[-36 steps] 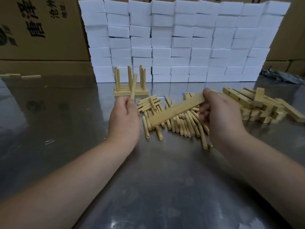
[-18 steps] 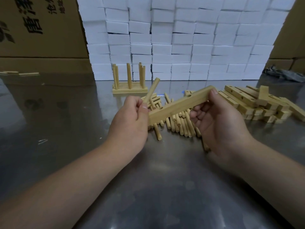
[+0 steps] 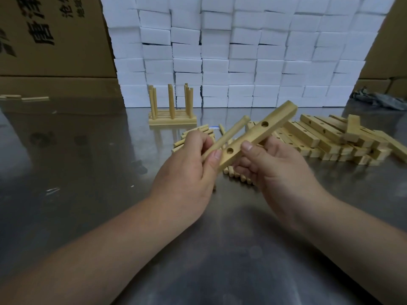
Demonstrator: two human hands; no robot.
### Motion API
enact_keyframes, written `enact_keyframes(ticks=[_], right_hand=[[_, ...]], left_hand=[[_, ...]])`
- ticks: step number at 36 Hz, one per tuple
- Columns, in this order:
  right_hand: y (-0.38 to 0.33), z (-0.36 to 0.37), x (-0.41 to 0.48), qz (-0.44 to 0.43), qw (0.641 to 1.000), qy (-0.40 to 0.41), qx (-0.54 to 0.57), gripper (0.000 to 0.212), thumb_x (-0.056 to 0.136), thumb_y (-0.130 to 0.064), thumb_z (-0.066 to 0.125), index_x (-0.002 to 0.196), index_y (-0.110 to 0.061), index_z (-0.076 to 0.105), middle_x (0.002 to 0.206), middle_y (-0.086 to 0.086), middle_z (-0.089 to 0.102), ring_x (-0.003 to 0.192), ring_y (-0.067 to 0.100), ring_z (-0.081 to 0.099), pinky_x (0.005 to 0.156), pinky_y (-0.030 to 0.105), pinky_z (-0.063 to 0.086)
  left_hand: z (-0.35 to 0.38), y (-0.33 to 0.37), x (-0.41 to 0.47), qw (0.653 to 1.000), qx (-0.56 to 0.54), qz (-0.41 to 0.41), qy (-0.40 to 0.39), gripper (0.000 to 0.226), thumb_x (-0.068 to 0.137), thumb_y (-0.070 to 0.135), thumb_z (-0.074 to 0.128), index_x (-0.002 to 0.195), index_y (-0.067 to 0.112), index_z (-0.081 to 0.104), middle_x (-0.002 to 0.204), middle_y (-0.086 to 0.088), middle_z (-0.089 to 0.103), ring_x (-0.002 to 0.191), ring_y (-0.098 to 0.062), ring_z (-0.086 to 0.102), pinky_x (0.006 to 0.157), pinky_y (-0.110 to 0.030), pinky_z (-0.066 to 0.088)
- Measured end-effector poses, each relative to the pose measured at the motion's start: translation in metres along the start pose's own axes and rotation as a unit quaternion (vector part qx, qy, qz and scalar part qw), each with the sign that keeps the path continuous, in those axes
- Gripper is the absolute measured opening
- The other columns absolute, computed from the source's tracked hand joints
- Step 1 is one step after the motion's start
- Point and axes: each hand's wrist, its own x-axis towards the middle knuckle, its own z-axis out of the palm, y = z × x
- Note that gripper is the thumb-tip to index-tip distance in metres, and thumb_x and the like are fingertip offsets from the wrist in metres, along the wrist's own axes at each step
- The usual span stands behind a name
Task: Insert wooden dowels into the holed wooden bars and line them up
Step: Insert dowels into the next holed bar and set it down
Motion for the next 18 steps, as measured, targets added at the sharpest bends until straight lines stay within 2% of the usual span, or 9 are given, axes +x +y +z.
enact_keyframes(ticks=[3,5,9,12,14,18], right_hand=[[-0.001,-0.001,-0.001,0.017,1.000,-0.016,-0.005,0.012,0.092,-0.015,0.050,0.096,-0.013,0.062,0.088,0.006,0.071,0.079,0.016,0.064,0.068,0.024,0.049],[-0.001,-0.002,0.000,0.031,0.999,0.002,0.011,0.020,0.095,-0.011,0.044,0.088,-0.014,0.063,0.085,0.005,0.072,0.078,0.016,0.066,0.067,0.027,0.049],[-0.003,-0.005,0.004,0.053,0.997,0.045,0.039,0.029,0.095,-0.008,0.036,0.082,-0.012,0.062,0.073,0.001,0.071,0.068,0.013,0.065,0.067,0.033,0.049],[-0.007,-0.007,0.004,0.076,0.993,0.060,0.064,0.031,0.095,-0.010,0.031,0.082,-0.012,0.059,0.068,0.001,0.069,0.061,0.010,0.064,0.064,0.033,0.049],[-0.009,-0.008,0.004,0.101,0.989,0.063,0.087,0.031,0.096,-0.014,0.030,0.084,-0.011,0.058,0.064,0.001,0.067,0.057,0.009,0.063,0.058,0.028,0.048],[-0.011,-0.011,0.003,0.156,0.982,0.051,0.090,0.035,0.096,-0.024,0.029,0.093,-0.010,0.061,0.059,0.001,0.062,0.050,0.010,0.055,0.058,0.027,0.041]], left_hand=[[0.002,0.001,0.000,1.000,-0.016,0.004,-0.019,0.022,0.082,0.045,0.032,0.081,0.024,0.040,0.061,0.007,0.048,0.060,-0.007,0.045,0.050,-0.023,0.033],[0.002,0.001,0.000,1.000,-0.026,-0.009,-0.009,0.023,0.082,0.046,0.032,0.081,0.025,0.042,0.062,0.005,0.052,0.058,-0.006,0.048,0.048,-0.023,0.033],[0.001,-0.002,0.002,0.995,-0.066,-0.064,0.027,0.020,0.082,0.046,0.035,0.080,0.030,0.047,0.070,0.007,0.059,0.056,-0.008,0.052,0.054,-0.034,0.044],[-0.001,-0.005,0.004,0.994,-0.066,-0.074,0.043,0.017,0.080,0.046,0.040,0.078,0.033,0.050,0.067,0.009,0.058,0.052,-0.005,0.048,0.048,-0.023,0.040],[-0.001,-0.005,0.004,0.994,-0.070,-0.076,0.039,0.015,0.081,0.043,0.044,0.076,0.032,0.053,0.060,0.015,0.055,0.050,-0.002,0.047,0.043,-0.015,0.034],[-0.001,-0.003,0.004,0.993,-0.082,-0.076,0.037,0.012,0.079,0.040,0.047,0.073,0.033,0.055,0.056,0.018,0.054,0.047,-0.001,0.046,0.041,-0.012,0.032]])
